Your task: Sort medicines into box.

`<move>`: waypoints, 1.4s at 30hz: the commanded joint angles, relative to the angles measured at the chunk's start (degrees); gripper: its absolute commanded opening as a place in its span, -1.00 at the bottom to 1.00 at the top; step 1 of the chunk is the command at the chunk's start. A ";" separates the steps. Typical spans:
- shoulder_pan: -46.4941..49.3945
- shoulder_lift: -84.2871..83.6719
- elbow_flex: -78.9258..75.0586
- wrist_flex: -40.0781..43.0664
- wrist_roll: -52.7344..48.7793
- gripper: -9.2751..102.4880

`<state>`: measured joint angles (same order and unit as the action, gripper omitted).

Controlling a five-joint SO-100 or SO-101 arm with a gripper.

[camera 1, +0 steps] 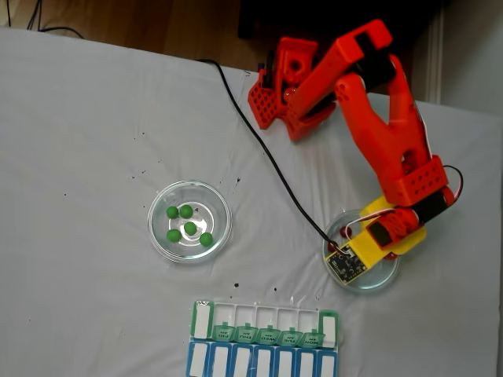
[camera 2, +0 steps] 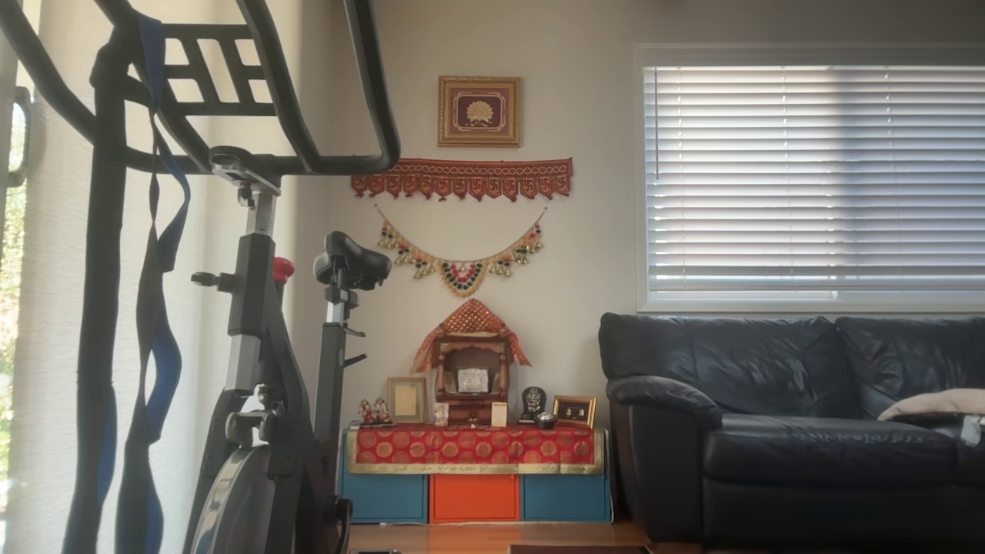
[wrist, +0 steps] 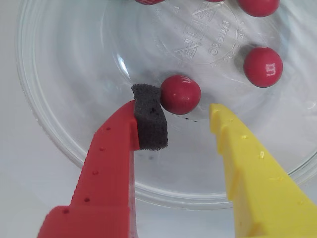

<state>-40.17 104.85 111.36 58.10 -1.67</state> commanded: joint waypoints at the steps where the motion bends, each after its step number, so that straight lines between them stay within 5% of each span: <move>1: -1.14 4.22 -0.79 0.35 0.53 -0.51; 42: -1.41 0.53 0.26 0.09 -0.79 -0.60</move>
<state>-40.52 103.01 112.06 57.39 -1.67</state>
